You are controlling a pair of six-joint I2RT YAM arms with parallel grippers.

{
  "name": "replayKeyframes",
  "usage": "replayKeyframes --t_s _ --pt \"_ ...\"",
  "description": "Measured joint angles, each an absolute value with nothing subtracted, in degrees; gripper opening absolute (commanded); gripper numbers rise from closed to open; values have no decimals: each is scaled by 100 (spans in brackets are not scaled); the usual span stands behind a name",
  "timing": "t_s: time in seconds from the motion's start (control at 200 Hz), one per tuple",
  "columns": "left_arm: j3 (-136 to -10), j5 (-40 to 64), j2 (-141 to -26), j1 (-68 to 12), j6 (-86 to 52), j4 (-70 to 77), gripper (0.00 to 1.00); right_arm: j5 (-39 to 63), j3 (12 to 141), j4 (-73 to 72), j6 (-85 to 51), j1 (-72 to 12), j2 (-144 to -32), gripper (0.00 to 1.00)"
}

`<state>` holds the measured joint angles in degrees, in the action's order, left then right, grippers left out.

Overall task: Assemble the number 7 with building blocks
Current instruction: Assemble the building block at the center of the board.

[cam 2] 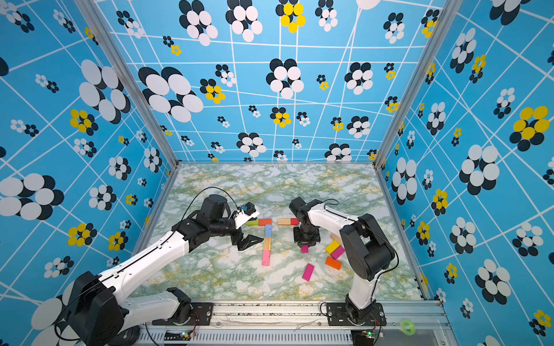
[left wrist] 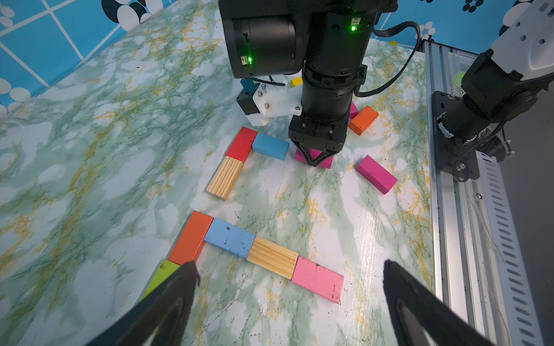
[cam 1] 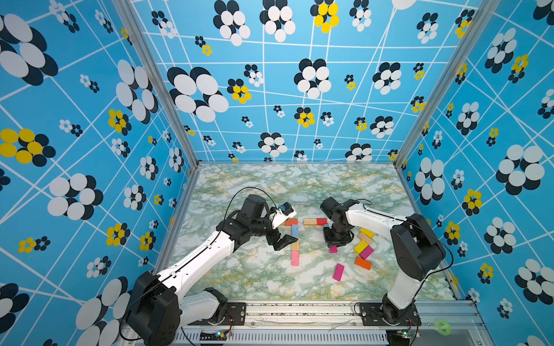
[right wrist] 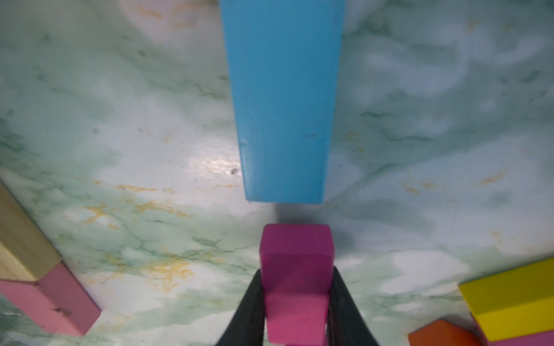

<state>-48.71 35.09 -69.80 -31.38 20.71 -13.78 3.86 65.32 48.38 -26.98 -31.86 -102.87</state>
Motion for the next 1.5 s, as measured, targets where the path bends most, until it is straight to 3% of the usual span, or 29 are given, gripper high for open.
replayKeyframes --t_s 1.499 --pt "-4871 3489 -7006 -3138 2102 -1400 99 405 6884 4912 -2523 -3131 -10691 28"
